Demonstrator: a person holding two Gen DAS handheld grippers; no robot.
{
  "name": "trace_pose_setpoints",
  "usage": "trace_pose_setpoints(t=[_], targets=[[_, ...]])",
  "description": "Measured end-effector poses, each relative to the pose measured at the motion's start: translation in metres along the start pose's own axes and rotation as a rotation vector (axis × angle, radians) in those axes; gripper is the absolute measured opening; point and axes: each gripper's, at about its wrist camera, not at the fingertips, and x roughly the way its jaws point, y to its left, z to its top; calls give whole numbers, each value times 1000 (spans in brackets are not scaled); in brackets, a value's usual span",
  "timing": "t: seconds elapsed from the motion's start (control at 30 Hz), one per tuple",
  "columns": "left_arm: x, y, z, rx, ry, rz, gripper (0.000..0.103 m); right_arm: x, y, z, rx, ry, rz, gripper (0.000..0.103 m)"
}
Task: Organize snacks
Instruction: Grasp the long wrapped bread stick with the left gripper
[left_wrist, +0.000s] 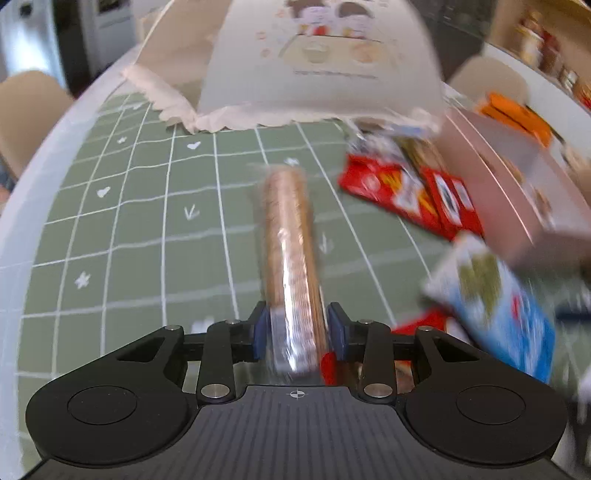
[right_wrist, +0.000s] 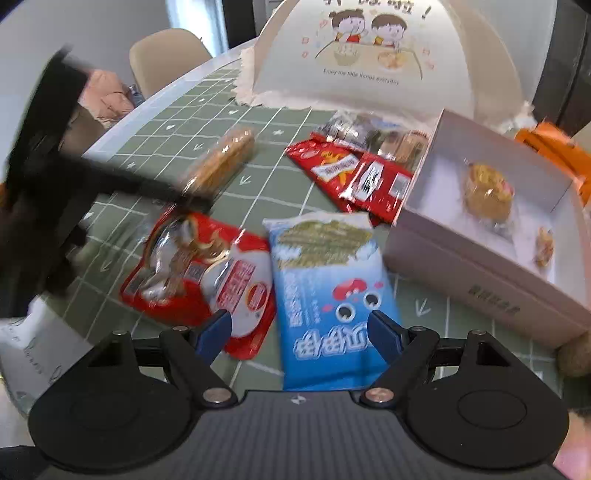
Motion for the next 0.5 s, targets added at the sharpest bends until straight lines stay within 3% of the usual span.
trace_pose_setpoints(t=[0.07, 0.2, 0.5], targets=[[-14, -1, -17, 23, 14, -9, 38, 3, 2, 3, 8, -1, 17, 81], [-36, 8, -41, -29, 35, -36, 38, 15, 15, 11, -14, -3, 30, 81], [-48, 25, -55, -140, 35, -42, 39, 46, 66, 20, -130, -20, 14, 81]])
